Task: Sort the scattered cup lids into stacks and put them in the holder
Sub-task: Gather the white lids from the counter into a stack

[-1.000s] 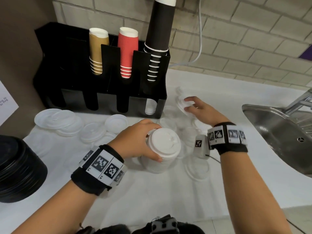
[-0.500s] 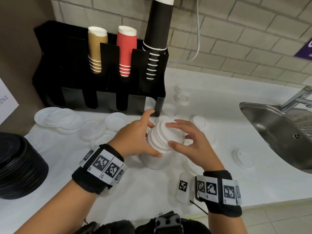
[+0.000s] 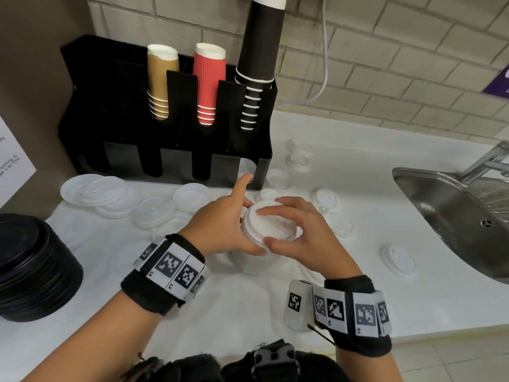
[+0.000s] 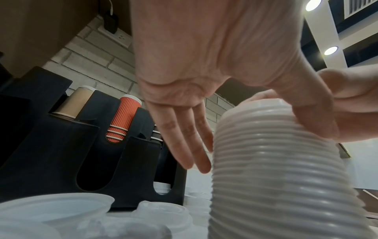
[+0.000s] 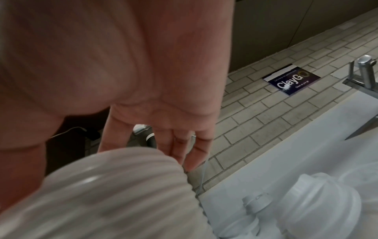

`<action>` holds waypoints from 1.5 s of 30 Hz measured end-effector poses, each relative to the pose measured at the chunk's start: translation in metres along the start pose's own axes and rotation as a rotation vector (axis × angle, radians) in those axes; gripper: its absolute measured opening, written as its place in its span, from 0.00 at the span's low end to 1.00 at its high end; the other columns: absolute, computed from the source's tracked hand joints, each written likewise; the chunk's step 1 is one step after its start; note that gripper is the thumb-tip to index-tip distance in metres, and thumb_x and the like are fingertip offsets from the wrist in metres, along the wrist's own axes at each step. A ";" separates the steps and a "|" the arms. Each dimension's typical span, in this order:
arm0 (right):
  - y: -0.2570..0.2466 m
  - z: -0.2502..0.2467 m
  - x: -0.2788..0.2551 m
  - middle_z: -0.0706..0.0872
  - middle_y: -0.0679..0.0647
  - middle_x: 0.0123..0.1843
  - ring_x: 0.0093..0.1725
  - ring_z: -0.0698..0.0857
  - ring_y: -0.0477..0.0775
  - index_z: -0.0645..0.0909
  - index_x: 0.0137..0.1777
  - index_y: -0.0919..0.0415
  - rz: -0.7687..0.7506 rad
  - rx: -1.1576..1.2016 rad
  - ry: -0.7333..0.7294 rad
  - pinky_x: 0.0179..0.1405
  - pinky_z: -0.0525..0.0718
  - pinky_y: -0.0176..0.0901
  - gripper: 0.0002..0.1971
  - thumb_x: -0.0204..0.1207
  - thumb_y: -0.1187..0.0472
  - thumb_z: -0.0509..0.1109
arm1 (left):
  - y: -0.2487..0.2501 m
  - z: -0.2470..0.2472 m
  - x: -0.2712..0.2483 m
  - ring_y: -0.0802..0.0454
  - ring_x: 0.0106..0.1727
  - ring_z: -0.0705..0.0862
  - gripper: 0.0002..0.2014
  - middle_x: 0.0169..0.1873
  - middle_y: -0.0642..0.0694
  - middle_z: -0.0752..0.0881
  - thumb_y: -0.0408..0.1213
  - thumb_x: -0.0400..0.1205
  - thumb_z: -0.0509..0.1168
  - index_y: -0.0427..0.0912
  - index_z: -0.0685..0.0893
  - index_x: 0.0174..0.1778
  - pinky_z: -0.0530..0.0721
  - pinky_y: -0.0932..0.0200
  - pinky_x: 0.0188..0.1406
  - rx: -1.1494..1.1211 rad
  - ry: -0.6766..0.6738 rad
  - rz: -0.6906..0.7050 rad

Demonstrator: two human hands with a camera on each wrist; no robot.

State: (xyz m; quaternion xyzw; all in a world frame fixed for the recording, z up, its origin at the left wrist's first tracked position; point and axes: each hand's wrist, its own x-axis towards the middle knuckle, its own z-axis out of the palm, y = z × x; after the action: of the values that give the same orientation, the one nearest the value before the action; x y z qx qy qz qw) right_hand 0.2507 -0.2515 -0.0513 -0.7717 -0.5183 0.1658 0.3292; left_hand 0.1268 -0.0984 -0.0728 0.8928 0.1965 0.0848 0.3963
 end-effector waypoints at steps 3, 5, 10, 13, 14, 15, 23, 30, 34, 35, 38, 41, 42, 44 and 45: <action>-0.002 0.001 0.000 0.73 0.45 0.68 0.71 0.68 0.45 0.82 0.60 0.34 -0.003 -0.016 -0.013 0.65 0.64 0.23 0.25 0.66 0.58 0.81 | 0.000 0.000 0.000 0.54 0.57 0.84 0.62 0.65 0.57 0.80 0.53 0.57 0.84 0.57 0.52 0.82 0.85 0.47 0.57 0.019 -0.010 0.007; -0.001 0.001 0.000 0.73 0.45 0.68 0.71 0.67 0.47 0.80 0.58 0.33 0.000 0.004 -0.024 0.66 0.65 0.28 0.25 0.66 0.59 0.81 | 0.000 -0.001 0.001 0.56 0.57 0.83 0.52 0.63 0.60 0.81 0.53 0.57 0.84 0.58 0.65 0.77 0.84 0.47 0.57 0.058 -0.013 0.024; 0.003 -0.004 -0.001 0.76 0.43 0.65 0.69 0.72 0.47 0.82 0.58 0.46 -0.012 0.035 -0.046 0.65 0.74 0.38 0.23 0.64 0.58 0.84 | 0.002 -0.002 0.006 0.59 0.65 0.80 0.44 0.64 0.58 0.82 0.48 0.60 0.85 0.53 0.76 0.73 0.81 0.52 0.65 -0.048 -0.046 0.107; 0.007 -0.026 0.011 0.81 0.42 0.62 0.63 0.79 0.43 0.82 0.57 0.49 -0.017 0.059 -0.172 0.57 0.79 0.33 0.23 0.62 0.56 0.85 | 0.005 -0.003 0.014 0.61 0.60 0.82 0.36 0.56 0.57 0.86 0.44 0.60 0.85 0.53 0.82 0.65 0.82 0.54 0.60 -0.097 -0.080 0.149; 0.008 -0.037 0.020 0.83 0.43 0.60 0.59 0.83 0.44 0.83 0.56 0.51 0.011 0.154 -0.195 0.55 0.80 0.35 0.22 0.62 0.55 0.84 | 0.005 -0.004 0.017 0.62 0.59 0.82 0.36 0.56 0.57 0.87 0.42 0.59 0.86 0.53 0.82 0.64 0.81 0.56 0.60 -0.111 -0.090 0.141; 0.012 -0.047 0.031 0.85 0.44 0.58 0.56 0.85 0.45 0.83 0.55 0.52 0.039 0.252 -0.186 0.54 0.82 0.36 0.20 0.64 0.54 0.82 | 0.004 -0.005 0.020 0.63 0.58 0.82 0.35 0.55 0.57 0.87 0.41 0.59 0.86 0.52 0.83 0.63 0.81 0.58 0.60 -0.124 -0.099 0.131; 0.078 -0.085 0.205 0.81 0.54 0.63 0.65 0.78 0.55 0.78 0.65 0.55 0.413 0.050 -0.013 0.59 0.80 0.47 0.14 0.81 0.54 0.67 | -0.003 -0.005 0.030 0.71 0.57 0.81 0.35 0.54 0.66 0.85 0.40 0.57 0.87 0.54 0.83 0.60 0.80 0.75 0.54 -0.193 -0.120 0.092; 0.134 -0.065 0.278 0.63 0.61 0.84 0.81 0.64 0.66 0.58 0.84 0.61 0.534 -0.606 -0.231 0.75 0.65 0.56 0.36 0.81 0.44 0.64 | 0.002 -0.008 0.032 0.67 0.59 0.80 0.37 0.57 0.62 0.85 0.41 0.57 0.87 0.55 0.81 0.62 0.82 0.63 0.61 -0.154 -0.151 0.043; 0.155 -0.059 0.290 0.72 0.64 0.77 0.72 0.75 0.70 0.63 0.80 0.55 0.503 -0.784 -0.223 0.65 0.75 0.59 0.37 0.74 0.39 0.66 | 0.003 -0.008 0.030 0.66 0.61 0.79 0.39 0.58 0.62 0.84 0.41 0.57 0.87 0.54 0.80 0.64 0.80 0.62 0.63 -0.134 -0.147 0.025; 0.157 -0.059 0.290 0.77 0.63 0.72 0.66 0.78 0.69 0.70 0.74 0.54 0.471 -0.831 -0.230 0.62 0.77 0.59 0.34 0.71 0.38 0.65 | 0.003 -0.008 0.030 0.66 0.61 0.79 0.39 0.58 0.62 0.84 0.41 0.57 0.87 0.54 0.80 0.64 0.80 0.62 0.63 -0.134 -0.143 0.024; 0.164 -0.061 0.292 0.82 0.56 0.64 0.56 0.82 0.65 0.75 0.53 0.42 0.396 -0.935 -0.311 0.57 0.82 0.57 0.12 0.72 0.42 0.66 | 0.003 -0.008 0.029 0.66 0.61 0.79 0.39 0.58 0.62 0.84 0.41 0.57 0.87 0.54 0.80 0.65 0.79 0.63 0.64 -0.127 -0.135 0.023; 0.166 -0.057 0.293 0.75 0.60 0.70 0.64 0.79 0.69 0.70 0.70 0.50 0.464 -0.941 -0.252 0.61 0.80 0.61 0.31 0.70 0.38 0.69 | 0.003 -0.008 0.028 0.65 0.62 0.79 0.39 0.58 0.62 0.84 0.41 0.57 0.87 0.55 0.80 0.65 0.80 0.62 0.64 -0.133 -0.137 0.013; 0.166 -0.055 0.294 0.73 0.62 0.71 0.67 0.76 0.70 0.66 0.74 0.55 0.497 -0.917 -0.208 0.60 0.79 0.60 0.38 0.68 0.37 0.69 | 0.003 -0.008 0.028 0.65 0.62 0.79 0.39 0.59 0.63 0.84 0.41 0.57 0.87 0.55 0.80 0.65 0.79 0.61 0.65 -0.129 -0.136 0.013; 0.163 -0.052 0.292 0.72 0.64 0.73 0.68 0.75 0.69 0.69 0.74 0.59 0.515 -0.864 -0.204 0.56 0.74 0.57 0.38 0.70 0.37 0.70 | 0.003 -0.008 0.027 0.65 0.63 0.79 0.40 0.59 0.62 0.83 0.41 0.58 0.87 0.55 0.80 0.66 0.79 0.61 0.66 -0.130 -0.135 0.011; 0.165 -0.052 0.292 0.73 0.64 0.72 0.67 0.76 0.68 0.73 0.73 0.59 0.510 -0.848 -0.220 0.54 0.73 0.55 0.36 0.72 0.37 0.70 | 0.003 -0.007 0.027 0.64 0.63 0.79 0.40 0.59 0.62 0.84 0.40 0.58 0.87 0.55 0.80 0.66 0.79 0.60 0.66 -0.139 -0.136 0.008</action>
State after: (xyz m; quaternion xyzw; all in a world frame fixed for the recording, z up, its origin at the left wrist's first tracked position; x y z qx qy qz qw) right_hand 0.5147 -0.0441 -0.1001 -0.9175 -0.3665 0.0962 -0.1207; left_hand 0.1499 -0.0840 -0.0656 0.8676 0.1593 0.0391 0.4694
